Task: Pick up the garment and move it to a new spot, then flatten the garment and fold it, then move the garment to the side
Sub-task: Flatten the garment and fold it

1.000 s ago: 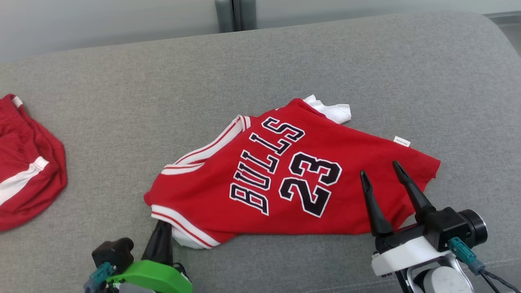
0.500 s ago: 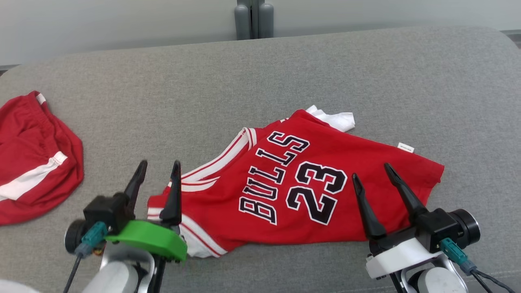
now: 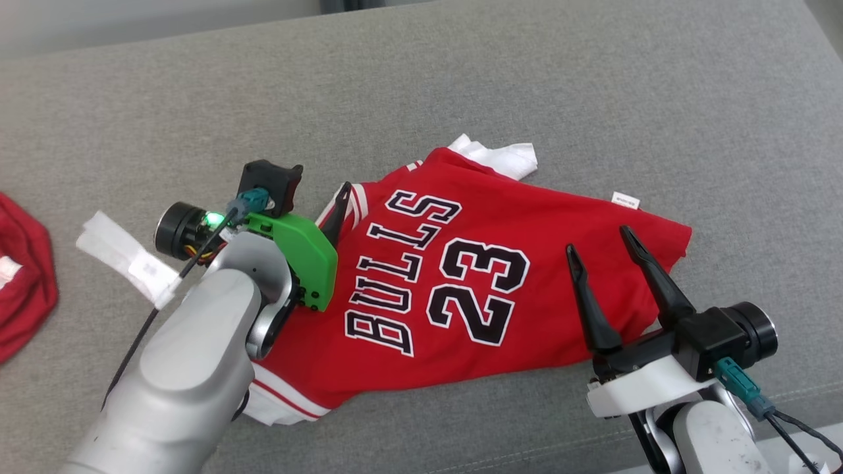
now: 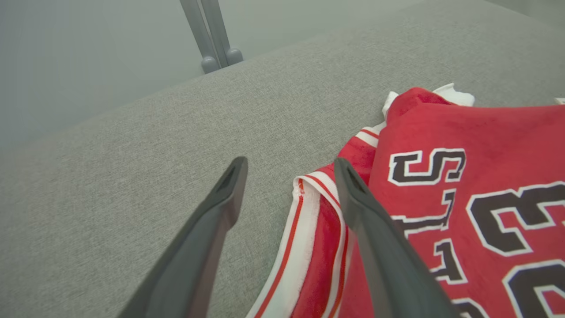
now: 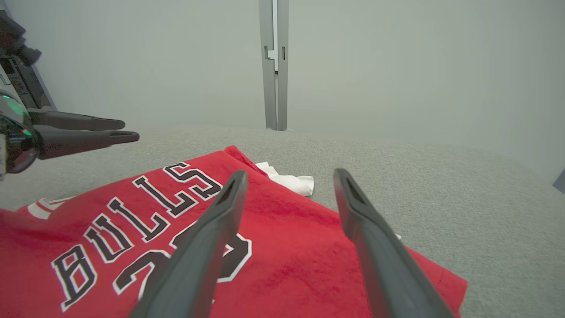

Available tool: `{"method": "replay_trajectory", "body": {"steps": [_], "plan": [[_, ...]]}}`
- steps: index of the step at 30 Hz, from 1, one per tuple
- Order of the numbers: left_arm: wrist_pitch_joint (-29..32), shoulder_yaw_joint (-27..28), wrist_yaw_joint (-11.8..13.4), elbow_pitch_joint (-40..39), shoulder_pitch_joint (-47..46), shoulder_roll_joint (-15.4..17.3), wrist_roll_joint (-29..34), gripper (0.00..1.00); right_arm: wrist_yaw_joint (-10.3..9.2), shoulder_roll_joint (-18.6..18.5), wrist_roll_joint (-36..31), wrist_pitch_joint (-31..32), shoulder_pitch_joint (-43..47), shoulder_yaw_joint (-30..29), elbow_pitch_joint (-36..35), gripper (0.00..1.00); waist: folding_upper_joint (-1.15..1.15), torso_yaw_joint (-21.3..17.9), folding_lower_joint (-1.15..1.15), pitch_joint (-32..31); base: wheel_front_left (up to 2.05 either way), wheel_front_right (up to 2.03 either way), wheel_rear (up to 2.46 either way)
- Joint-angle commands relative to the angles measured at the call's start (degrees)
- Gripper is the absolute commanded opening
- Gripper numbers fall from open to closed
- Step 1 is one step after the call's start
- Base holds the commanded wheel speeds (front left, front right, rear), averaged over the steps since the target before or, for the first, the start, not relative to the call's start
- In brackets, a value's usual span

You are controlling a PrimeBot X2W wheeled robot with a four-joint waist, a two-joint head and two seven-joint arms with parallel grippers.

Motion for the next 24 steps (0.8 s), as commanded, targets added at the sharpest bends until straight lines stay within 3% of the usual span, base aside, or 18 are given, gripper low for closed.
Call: {"method": "replay_trajectory", "body": {"steps": [1, 4, 11, 12, 24], "plan": [[0.0, -0.5, -1.2, 3.1, -2.4, -0.7, 0.6, 1.00, -0.08, -0.1, 0.4, 0.0, -1.1, -0.1, -0.3, 1.00, 0.00, -3.2, 0.00, 4.0, 0.00, 0.00, 0.00], [2.1, -2.1, -4.3, 11.8, -6.2, -2.5, 0.2, 1.00, -0.08, 0.0, 0.5, 0.0, -2.0, -0.4, -0.7, 1.00, 0.00, -4.3, 0.00, 5.9, 0.00, 0.00, 0.00], [1.0, -4.4, -6.7, 20.5, -9.1, -3.7, 0.9, 1.00, -0.08, -0.1, 1.1, 0.0, -2.7, -0.5, -0.9, 1.00, 0.00, -5.0, 0.00, 7.1, 0.00, 0.00, 0.00], [-0.5, -4.7, -7.1, 20.9, -9.7, -3.8, 1.2, 0.00, -0.08, -0.1, 1.0, 0.0, -2.7, -0.5, -0.9, 1.00, 0.00, -5.0, 0.00, 7.1, 0.00, 0.00, 0.00], [-13.5, -5.2, -7.2, 22.4, -18.1, -1.9, 4.0, 0.00, -0.08, -0.1, 1.0, 0.0, -1.8, -1.0, -0.5, 1.00, 0.00, -2.9, 0.00, 4.1, 0.00, 0.00, 0.00]]}}
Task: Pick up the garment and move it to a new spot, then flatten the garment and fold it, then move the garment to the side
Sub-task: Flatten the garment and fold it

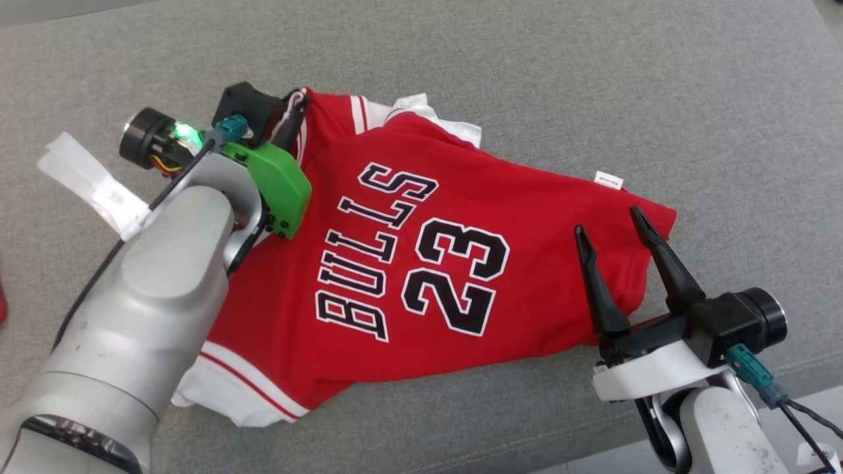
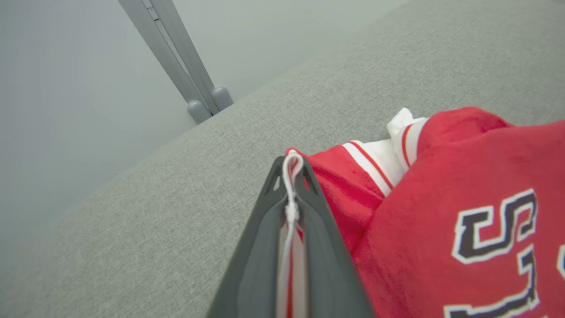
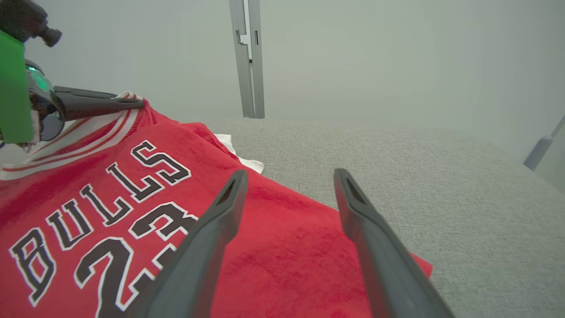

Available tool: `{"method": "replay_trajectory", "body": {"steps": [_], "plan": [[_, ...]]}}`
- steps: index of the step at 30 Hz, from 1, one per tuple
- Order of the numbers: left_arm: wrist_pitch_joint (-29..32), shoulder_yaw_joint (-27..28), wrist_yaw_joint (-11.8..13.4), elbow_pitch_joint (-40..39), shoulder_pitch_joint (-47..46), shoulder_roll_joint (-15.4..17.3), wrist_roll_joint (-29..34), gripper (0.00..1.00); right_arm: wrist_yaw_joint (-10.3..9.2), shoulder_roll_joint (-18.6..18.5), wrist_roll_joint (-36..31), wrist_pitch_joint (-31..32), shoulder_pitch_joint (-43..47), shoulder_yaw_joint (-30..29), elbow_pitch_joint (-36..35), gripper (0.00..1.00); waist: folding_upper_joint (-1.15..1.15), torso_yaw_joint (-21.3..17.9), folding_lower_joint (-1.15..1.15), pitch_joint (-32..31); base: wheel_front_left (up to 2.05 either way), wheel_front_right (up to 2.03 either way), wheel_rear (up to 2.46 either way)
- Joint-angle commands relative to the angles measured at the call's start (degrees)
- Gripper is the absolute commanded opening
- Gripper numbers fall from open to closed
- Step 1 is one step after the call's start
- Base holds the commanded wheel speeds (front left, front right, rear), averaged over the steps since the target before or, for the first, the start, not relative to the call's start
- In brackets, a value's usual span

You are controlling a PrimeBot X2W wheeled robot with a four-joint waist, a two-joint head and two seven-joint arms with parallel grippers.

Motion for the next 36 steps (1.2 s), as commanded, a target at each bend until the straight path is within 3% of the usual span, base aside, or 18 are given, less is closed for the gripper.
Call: {"method": "replay_trajectory", "body": {"steps": [1, 6, 10, 19, 23, 29, 30, 31, 36], "plan": [[-1.6, 0.4, 0.7, -0.5, -1.6, 1.0, 0.9, 0.00, -0.08, -0.1, 0.1, 0.0, 0.2, -0.1, 0.0, 1.00, 0.00, 0.9, 0.00, -0.9, 0.00, 0.00, 0.00], [-5.8, -0.2, 3.5, -4.6, -3.9, 3.1, 4.4, 0.00, -0.08, -0.1, 0.4, 0.0, 1.2, 0.1, 0.2, 1.00, 0.00, 2.1, 0.00, -2.3, 0.00, 0.00, 0.00], [-6.9, -1.9, 5.8, -12.4, -1.8, 5.5, 8.6, 0.00, -0.08, -0.1, 0.6, 0.0, 1.5, 0.1, 0.4, 1.00, 0.00, 2.7, 0.00, -3.1, 0.00, 0.00, 0.00], [-5.1, -10.5, 8.2, -39.3, 19.8, 13.8, 11.7, 0.00, -0.08, -0.1, 1.2, 0.0, 4.1, -2.2, 0.4, 1.00, 0.00, 4.9, 0.00, -5.4, 0.00, 0.00, 0.00], [-3.3, -13.4, 9.5, -45.6, 28.3, 15.3, 10.2, 0.00, -0.08, -0.1, 1.4, 0.0, 4.3, -2.0, 0.6, 1.00, 0.00, 6.2, 0.00, -5.7, 0.00, 0.00, 0.00], [0.6, -18.1, 6.2, -45.4, 33.3, 14.2, 7.0, 0.00, -0.07, -0.1, 0.7, 0.0, 4.2, -1.2, 0.8, 1.00, 0.00, 8.0, 0.00, -6.2, 0.00, 0.00, 0.00], [1.3, -18.1, 6.2, -45.1, 33.6, 13.9, 6.3, 0.27, -0.08, -0.1, 0.5, 0.0, 4.2, -1.2, 0.9, 1.00, 0.00, 8.1, 0.00, -6.3, 0.00, 0.00, 0.00], [1.9, -17.8, 6.6, -45.1, 34.0, 13.4, 5.6, 1.00, -0.08, -0.1, 0.3, 0.0, 4.1, -1.3, 1.0, 1.00, 0.00, 8.3, 0.00, -6.5, 0.00, 0.00, 0.00], [4.9, -13.8, 8.4, -49.5, 36.3, 12.2, -2.2, 1.00, -0.08, -0.1, -0.1, 0.0, 4.5, -1.5, 1.3, 1.00, 0.00, 8.5, 0.00, -7.6, 0.00, 0.00, 0.00]]}}
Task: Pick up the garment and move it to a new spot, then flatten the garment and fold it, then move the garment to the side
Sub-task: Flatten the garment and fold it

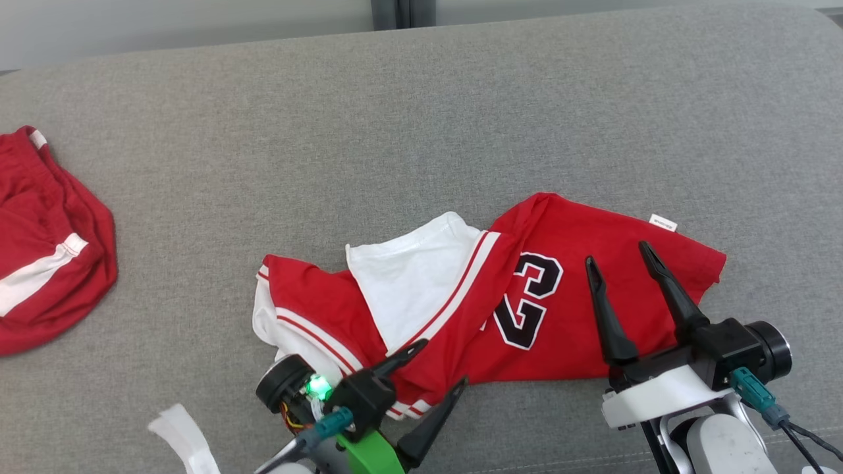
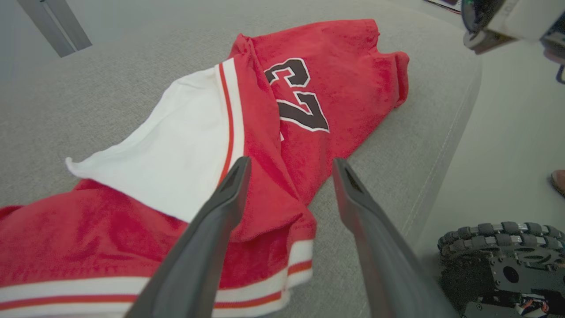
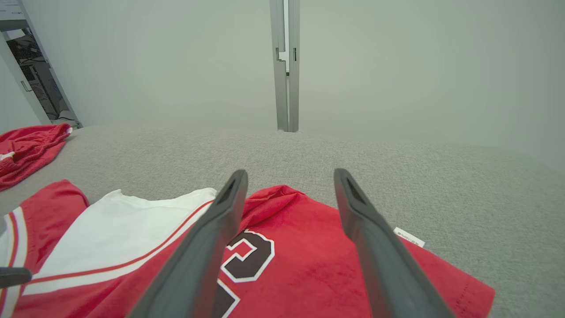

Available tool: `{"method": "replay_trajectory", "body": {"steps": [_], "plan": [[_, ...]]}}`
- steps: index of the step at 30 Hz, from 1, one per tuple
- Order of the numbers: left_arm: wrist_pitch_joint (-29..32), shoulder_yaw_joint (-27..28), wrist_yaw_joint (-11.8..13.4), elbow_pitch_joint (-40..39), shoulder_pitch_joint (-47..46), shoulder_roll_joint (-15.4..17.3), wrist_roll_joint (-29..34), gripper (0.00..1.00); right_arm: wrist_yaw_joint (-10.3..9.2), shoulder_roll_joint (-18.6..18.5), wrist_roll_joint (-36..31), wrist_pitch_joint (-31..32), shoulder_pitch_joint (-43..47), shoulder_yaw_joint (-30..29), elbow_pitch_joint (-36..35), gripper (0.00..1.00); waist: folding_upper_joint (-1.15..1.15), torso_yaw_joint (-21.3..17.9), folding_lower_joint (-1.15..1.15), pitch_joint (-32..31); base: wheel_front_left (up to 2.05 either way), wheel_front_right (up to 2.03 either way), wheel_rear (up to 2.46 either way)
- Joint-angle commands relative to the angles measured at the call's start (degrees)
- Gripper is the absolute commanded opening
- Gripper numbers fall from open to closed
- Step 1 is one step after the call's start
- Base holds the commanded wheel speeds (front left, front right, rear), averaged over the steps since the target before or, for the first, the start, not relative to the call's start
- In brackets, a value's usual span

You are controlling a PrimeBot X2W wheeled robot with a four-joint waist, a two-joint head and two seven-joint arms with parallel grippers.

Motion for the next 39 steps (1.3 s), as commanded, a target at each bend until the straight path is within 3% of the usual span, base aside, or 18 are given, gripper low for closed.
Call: {"method": "replay_trajectory", "body": {"steps": [1, 5, 8, 10, 18, 24, 29, 30, 31, 32, 39], "plan": [[0.5, 2.4, 1.3, -2.8, 0.9, -0.4, -2.9, 1.00, -0.08, -0.1, -0.5, 0.0, 0.8, -0.1, 0.1, 1.00, 0.00, 0.0, 0.00, -0.6, 0.00, 0.00, 0.00], [3.9, 8.4, 6.0, -8.2, -1.1, 1.5, -6.8, 1.00, -0.08, -0.1, -0.4, 0.0, 1.3, -0.2, -0.1, 1.00, 0.00, -0.1, 0.00, -1.1, 0.00, 0.00, 0.00], [7.8, 11.4, 9.5, -6.7, -3.8, 2.0, -7.7, 1.00, -0.08, -0.1, -0.2, 0.0, 1.4, 0.3, -0.1, 1.00, 0.00, -0.2, 0.00, -0.9, 0.00, 0.00, 0.00], [11.0, 12.1, 10.3, -3.2, -5.8, 1.4, -8.7, 1.00, -0.08, -0.1, 0.0, 0.0, 0.8, 0.9, -0.1, 1.00, 0.00, -0.6, 0.00, -0.4, 0.00, 0.00, 0.00], [20.8, 10.9, 7.7, 12.2, -14.2, -3.2, -12.2, 1.00, -0.08, -0.1, -0.7, 0.0, -0.7, 0.9, -0.2, 1.00, 0.00, -1.5, 0.00, 2.1, 0.00, 0.00, 0.00], [24.2, 9.6, 5.7, 22.5, -18.5, -4.9, -12.1, 1.00, -0.08, -0.1, -0.6, 0.0, -1.7, 1.1, -0.3, 1.00, 0.00, -2.6, 0.00, 3.5, 0.00, 0.00, 0.00], [25.0, 9.0, 3.0, 25.8, -19.1, -5.7, -13.5, 1.00, -0.08, -0.1, -0.1, 0.0, -2.1, 0.6, -0.6, 1.00, 0.00, -2.8, 0.00, 4.3, 0.00, 0.00, 0.00], [25.1, 8.8, 2.6, 26.3, -19.1, -5.8, -13.5, 0.56, -0.08, -0.1, -0.1, 0.0, -2.0, 0.6, -0.6, 1.00, 0.00, -2.8, 0.00, 4.4, 0.00, 0.00, 0.00], [24.9, 8.7, 2.4, 26.6, -19.2, -5.8, -13.4, 0.43, -0.08, -0.1, -0.1, 0.0, -2.0, 0.5, -0.6, 1.00, 0.00, -2.8, 0.00, 4.5, 0.00, 0.00, 0.00], [24.9, 8.6, 2.3, 26.9, -19.4, -5.9, -13.3, 0.00, -0.08, -0.1, 0.0, 0.0, -2.0, 0.5, -0.5, 1.00, 0.00, -2.8, 0.00, 4.6, 0.00, 0.00, 0.00], [25.1, 7.7, 0.1, 26.9, -20.3, -5.3, -13.2, 0.00, -0.08, -0.1, 0.2, 0.0, -2.7, 0.5, -0.8, 1.00, 0.00, -3.0, 0.00, 4.4, 0.00, 0.00, 0.00]]}}
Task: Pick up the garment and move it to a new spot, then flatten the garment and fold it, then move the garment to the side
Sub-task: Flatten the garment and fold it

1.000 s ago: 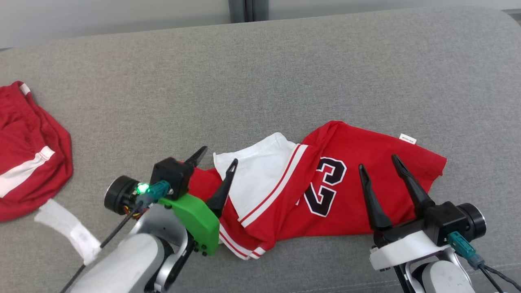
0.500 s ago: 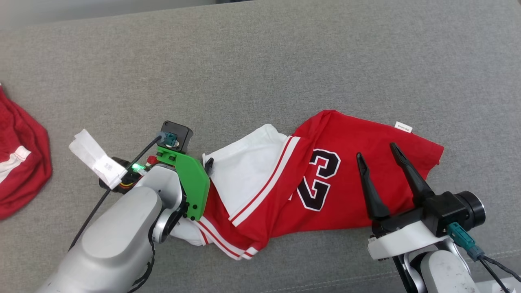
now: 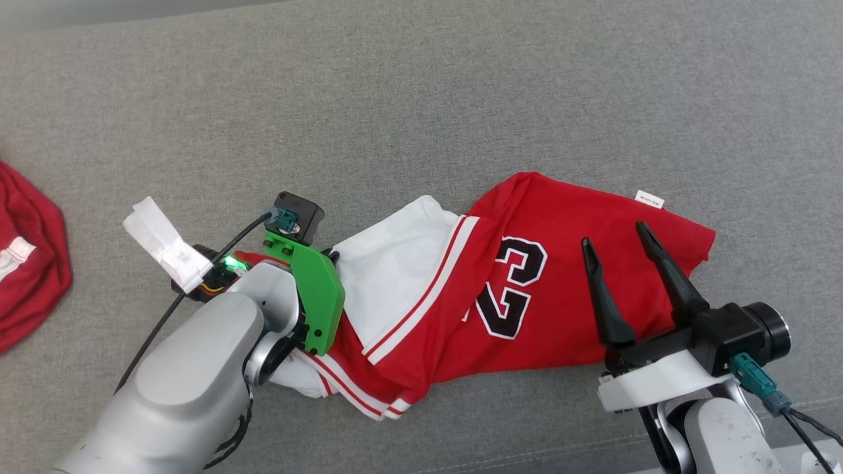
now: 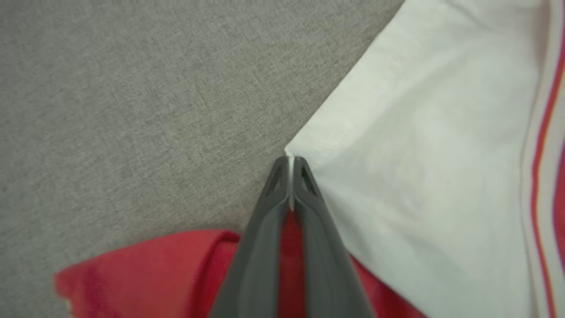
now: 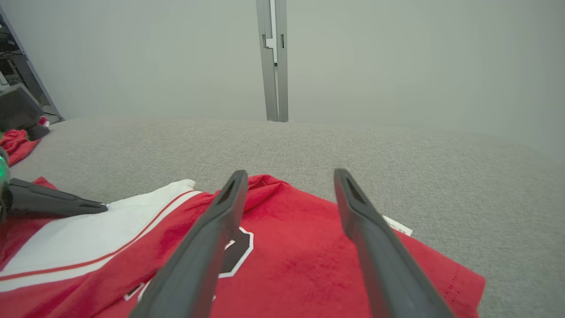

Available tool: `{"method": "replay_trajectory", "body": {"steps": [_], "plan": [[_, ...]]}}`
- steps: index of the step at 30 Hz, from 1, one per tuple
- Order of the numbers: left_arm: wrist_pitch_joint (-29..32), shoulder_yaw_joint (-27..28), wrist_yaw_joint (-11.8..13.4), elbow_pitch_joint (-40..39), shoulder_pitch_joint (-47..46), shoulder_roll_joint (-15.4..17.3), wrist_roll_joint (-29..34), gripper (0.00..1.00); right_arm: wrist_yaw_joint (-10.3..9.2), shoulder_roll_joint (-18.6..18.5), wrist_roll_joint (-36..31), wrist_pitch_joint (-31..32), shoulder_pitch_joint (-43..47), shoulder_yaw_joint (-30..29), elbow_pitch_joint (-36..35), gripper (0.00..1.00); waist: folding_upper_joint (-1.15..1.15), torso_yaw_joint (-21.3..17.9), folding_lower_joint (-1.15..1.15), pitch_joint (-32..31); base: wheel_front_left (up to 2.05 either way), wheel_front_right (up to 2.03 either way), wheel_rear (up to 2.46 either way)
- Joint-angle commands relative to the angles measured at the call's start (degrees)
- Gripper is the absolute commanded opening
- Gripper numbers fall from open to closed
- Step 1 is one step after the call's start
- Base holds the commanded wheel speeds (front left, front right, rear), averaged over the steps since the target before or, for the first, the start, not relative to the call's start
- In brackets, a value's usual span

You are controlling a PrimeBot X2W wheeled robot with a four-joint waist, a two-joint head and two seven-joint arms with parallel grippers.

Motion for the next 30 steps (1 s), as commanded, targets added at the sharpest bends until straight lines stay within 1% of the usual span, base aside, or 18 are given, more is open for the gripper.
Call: {"method": "replay_trajectory", "body": {"steps": [1, 6, 9, 11, 14, 19, 20, 23, 26, 28, 30], "plan": [[-0.8, 0.2, -0.3, -0.5, -0.3, 0.8, 0.2, 0.00, -0.08, -0.1, 0.2, 0.0, -0.5, -0.2, -0.2, 1.00, 0.00, -0.1, 0.00, -0.2, 0.00, 0.00, 0.00], [-5.8, 3.3, 0.6, -5.6, -2.1, 4.0, 1.0, 0.00, -0.08, -0.1, 0.0, 0.0, 0.1, -0.6, -0.2, 1.00, 0.00, -0.1, 0.00, -1.3, 0.00, 0.00, 0.00], [-10.4, 6.1, 2.5, -9.6, -4.1, 7.3, 2.8, 0.00, -0.08, -0.1, -0.3, 0.0, -0.1, -1.2, -0.6, 1.00, 0.00, -0.1, 0.00, -1.8, 0.00, 0.00, 0.00], [-12.6, 7.7, 3.3, -11.9, -5.3, 9.8, 4.1, 0.00, -0.08, -0.1, -0.3, 0.0, -0.6, -1.7, -0.7, 1.00, 0.00, -0.2, 0.00, -2.0, 0.00, 0.00, 0.00], [-13.5, 9.9, 4.3, -14.6, -6.3, 14.0, 5.1, 0.00, -0.08, -0.1, -0.6, 0.0, -1.4, -2.2, -0.6, 1.00, 0.00, -0.3, 0.00, -2.0, 0.00, 0.00, 0.00], [-13.0, 12.5, 5.3, -19.7, -4.6, 19.2, 3.9, 0.00, -0.08, -0.8, -0.4, 0.0, -2.8, -3.3, 1.0, 1.00, 0.00, -0.1, 0.00, -1.8, 0.00, 0.00, 0.00], [-13.0, 12.8, 5.4, -20.9, -3.9, 19.8, 3.5, 0.00, -0.07, -1.1, -0.1, 0.0, -3.2, -3.1, 1.4, 1.00, 0.00, 0.1, 0.00, -1.8, 0.00, 0.00, 0.00], [-12.0, 13.5, 5.6, -23.7, -1.4, 20.3, 0.5, 0.00, -0.08, -2.1, 1.7, 0.0, -4.3, -3.3, 3.9, 1.00, 0.00, 0.9, 0.00, -1.7, 0.00, 0.00, 0.00], [-9.8, 12.9, 5.1, -25.5, 1.1, 20.9, -1.8, 0.00, -0.08, -4.9, 2.9, 0.0, -7.2, -1.7, 7.7, 1.00, 0.00, 1.8, 0.00, -1.5, 0.00, 0.00, 0.00], [-8.9, 12.3, 5.4, -26.5, 2.7, 21.3, -2.5, 0.00, -0.08, -6.5, 3.6, 0.0, -9.6, -2.1, 10.3, 1.00, 0.00, 2.4, 0.00, -1.3, 0.00, 0.00, 0.00], [-8.2, 11.8, 5.7, -27.7, 4.2, 21.5, -2.9, 0.00, -0.08, -8.8, 2.6, 0.0, -12.7, -1.9, 13.2, 1.00, 0.00, 3.0, 0.00, -1.2, 0.00, 0.00, 0.00]]}}
